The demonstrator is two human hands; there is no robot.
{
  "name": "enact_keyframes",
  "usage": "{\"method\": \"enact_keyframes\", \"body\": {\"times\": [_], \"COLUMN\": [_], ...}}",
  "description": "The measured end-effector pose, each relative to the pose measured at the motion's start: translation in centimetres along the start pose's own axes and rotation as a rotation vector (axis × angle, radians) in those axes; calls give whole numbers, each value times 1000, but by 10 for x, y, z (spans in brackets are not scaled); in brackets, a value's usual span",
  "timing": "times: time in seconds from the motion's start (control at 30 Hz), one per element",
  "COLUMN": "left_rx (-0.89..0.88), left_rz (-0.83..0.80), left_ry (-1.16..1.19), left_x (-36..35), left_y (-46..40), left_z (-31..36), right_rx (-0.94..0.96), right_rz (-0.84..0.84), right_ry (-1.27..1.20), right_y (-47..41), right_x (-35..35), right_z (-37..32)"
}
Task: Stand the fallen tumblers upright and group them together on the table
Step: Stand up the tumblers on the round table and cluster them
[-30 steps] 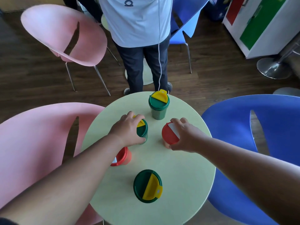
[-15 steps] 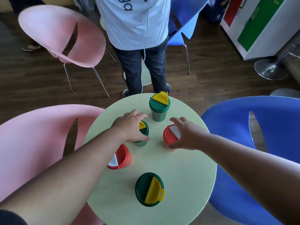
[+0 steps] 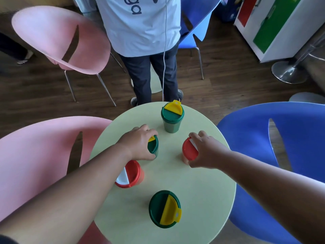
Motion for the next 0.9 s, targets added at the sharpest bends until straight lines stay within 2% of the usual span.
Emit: {"method": "enact_keyframes", "body": {"times": [0.27, 0.37, 0.53, 0.63, 0.7, 0.83, 0.9], "left_rx": [36, 102, 178, 213, 241, 186, 116], "left_rz": [3, 59, 142, 158, 168, 57, 1], "left_ry": [-13, 128, 333, 499, 589, 643, 566], "left_x": [6, 15, 25, 31, 36, 39, 37], "left_y": [-9, -18, -35, -50, -64, -85, -89], "left_z": [1, -1, -4, -1, 1, 9, 17], "right_rx": [-42, -84, -62, -114, -158, -176, -196], "right_rz": [-24, -17, 155, 241, 231, 124, 126], "right_ry": [42, -16, -152, -344, -457, -511, -501], "right_y": [-3, -15, -54, -80, -95, -108, -109], "right_x": [5, 17, 42, 55, 56, 49, 47], "right_z": [0, -3, -14, -18, -19, -26, -25]}}
Point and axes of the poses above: each hand's wrist, its own y-axis away from the middle knuckle, its own x-axis out of the back of the hand, z = x × y, the point moved 4 cm from there along -y, towards the middle knuckle, and after that the axes turned 3 degrees about -y, right-handed, at the moved point
